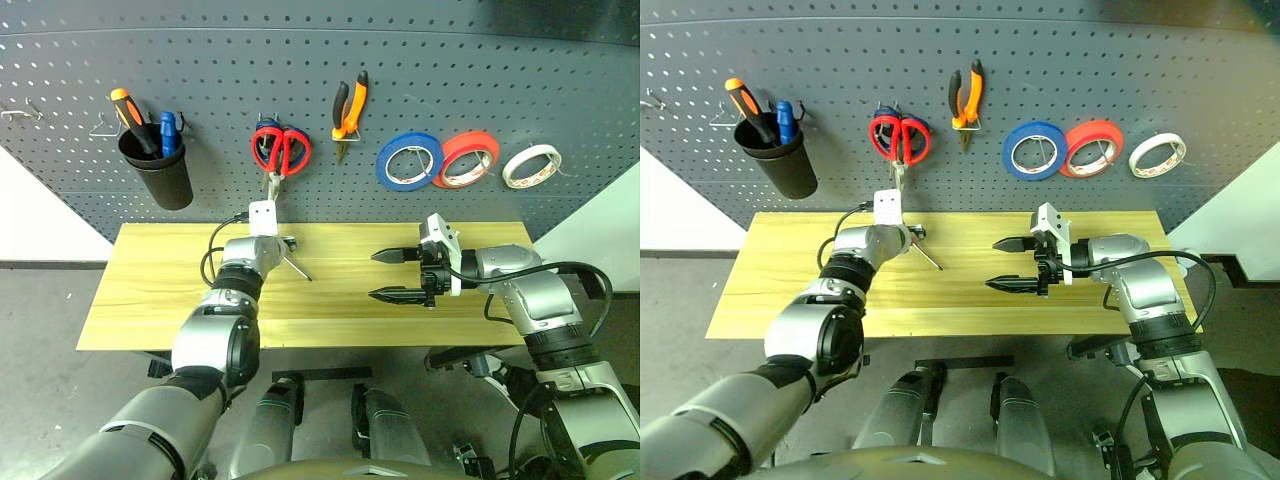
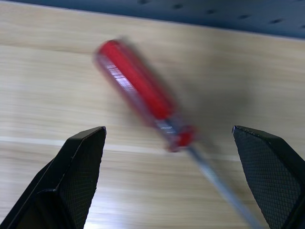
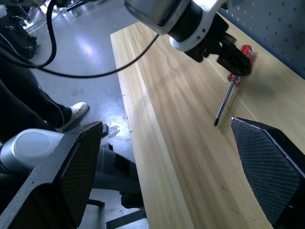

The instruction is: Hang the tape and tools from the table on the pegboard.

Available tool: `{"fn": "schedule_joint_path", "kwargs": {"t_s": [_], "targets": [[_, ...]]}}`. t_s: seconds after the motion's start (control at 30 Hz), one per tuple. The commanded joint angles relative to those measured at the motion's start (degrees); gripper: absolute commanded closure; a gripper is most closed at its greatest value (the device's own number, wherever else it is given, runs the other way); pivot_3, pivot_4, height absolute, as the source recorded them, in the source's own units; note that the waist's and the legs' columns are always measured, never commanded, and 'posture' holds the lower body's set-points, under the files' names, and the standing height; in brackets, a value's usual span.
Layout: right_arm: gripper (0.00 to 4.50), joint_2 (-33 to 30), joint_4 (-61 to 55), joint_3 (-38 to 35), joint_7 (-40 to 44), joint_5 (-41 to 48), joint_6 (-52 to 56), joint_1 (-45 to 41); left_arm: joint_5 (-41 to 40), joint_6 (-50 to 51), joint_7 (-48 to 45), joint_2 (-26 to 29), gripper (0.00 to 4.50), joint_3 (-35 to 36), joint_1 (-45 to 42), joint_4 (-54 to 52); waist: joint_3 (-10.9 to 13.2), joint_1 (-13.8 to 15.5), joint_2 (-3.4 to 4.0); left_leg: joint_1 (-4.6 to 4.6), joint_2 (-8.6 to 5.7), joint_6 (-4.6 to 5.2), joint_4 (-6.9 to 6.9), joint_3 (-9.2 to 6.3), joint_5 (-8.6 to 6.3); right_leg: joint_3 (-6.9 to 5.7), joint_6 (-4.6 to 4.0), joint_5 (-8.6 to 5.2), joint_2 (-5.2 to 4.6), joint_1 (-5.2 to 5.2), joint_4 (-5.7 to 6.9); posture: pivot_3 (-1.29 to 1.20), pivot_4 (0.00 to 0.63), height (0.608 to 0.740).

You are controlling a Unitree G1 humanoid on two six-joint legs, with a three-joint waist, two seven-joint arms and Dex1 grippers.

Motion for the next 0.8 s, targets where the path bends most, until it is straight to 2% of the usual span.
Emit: {"fn": "schedule_joint_path", "kwargs": {"t_s": [0.03,0.23,0.43,0.8], "targets": [[0.00,-0.36,-1.39,-0.45,0.54,0.37,-1.28,-1.01,-0.89,-2.23,3.26,-0.96,0.04,1.34,-0.11,0.10,0.00,-0.06,0.00,0.01,0.00,0.00,0.00,0.00,0.00,0.00,0.00,0.00,0.01,0.00,0.01,0.06,0.226,0.740],[0.00,-1.96,-1.88,-0.67,1.40,0.17,-1.61,-0.56,-1.61,-8.62,7.65,-0.01,0.04,3.52,-1.94,7.35,0.00,-0.11,0.00,0.02,0.00,0.00,0.02,0.01,0.00,0.00,0.02,0.02,0.02,0.00,0.03,0.04,0.223,0.740],[0.00,-2.31,-2.36,-0.98,1.19,0.64,-1.36,-0.71,-2.28,-14.54,7.03,2.55,0.04,5.05,-3.60,14.14,0.00,-0.12,0.00,0.01,0.00,-0.01,0.03,0.05,0.00,0.00,0.04,0.03,0.02,0.00,0.01,0.02,0.224,0.740],[0.00,-3.74,-4.34,-1.28,0.71,0.46,-1.49,1.56,-2.31,-20.67,5.24,4.73,0.04,6.05,-5.20,18.16,0.00,-1.32,0.00,0.01,-0.01,0.00,0.06,0.07,0.00,0.01,0.07,0.04,-0.01,0.04,0.00,-0.01,0.226,0.740]]}}
